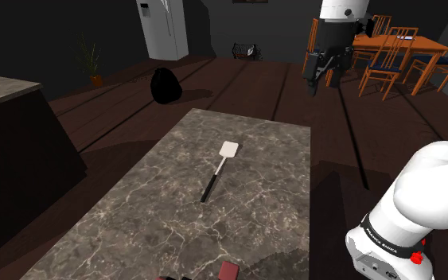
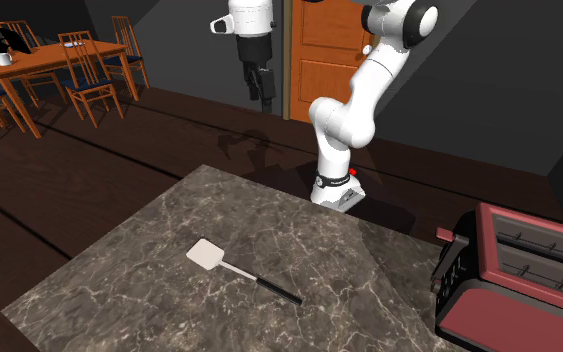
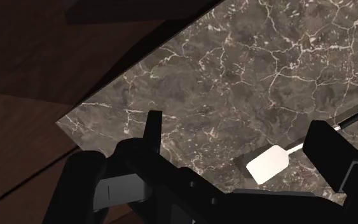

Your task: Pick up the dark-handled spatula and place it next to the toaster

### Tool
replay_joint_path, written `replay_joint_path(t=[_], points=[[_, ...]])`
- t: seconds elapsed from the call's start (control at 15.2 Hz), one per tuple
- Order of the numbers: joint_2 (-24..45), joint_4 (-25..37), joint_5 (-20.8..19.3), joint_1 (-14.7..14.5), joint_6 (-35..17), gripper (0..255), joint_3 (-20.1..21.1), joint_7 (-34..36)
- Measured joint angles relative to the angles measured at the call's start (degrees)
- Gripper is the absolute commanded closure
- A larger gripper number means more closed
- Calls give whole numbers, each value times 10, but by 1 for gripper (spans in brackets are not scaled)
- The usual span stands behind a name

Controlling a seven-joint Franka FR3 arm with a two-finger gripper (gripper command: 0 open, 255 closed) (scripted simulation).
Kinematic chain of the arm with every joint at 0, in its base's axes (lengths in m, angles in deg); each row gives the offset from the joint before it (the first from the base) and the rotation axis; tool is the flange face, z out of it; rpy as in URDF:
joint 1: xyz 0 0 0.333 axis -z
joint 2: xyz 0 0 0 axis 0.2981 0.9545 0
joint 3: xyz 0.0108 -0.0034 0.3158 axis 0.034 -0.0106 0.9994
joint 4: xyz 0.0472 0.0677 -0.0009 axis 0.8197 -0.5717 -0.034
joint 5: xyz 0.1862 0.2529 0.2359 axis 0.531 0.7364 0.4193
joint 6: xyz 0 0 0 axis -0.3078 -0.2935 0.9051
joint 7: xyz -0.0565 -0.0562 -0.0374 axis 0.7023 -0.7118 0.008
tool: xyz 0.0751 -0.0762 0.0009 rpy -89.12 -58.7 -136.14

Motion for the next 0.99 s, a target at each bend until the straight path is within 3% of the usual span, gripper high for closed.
replay_joint_path(t=[0.2, 0.66, 0.99], points=[[-3, -15, 11, 3, -13, 0, 14, 28], [41, -67, 80, 14, -115, 0, 106, 197], [107, -68, 114, 29, -191, 0, 171, 316]])
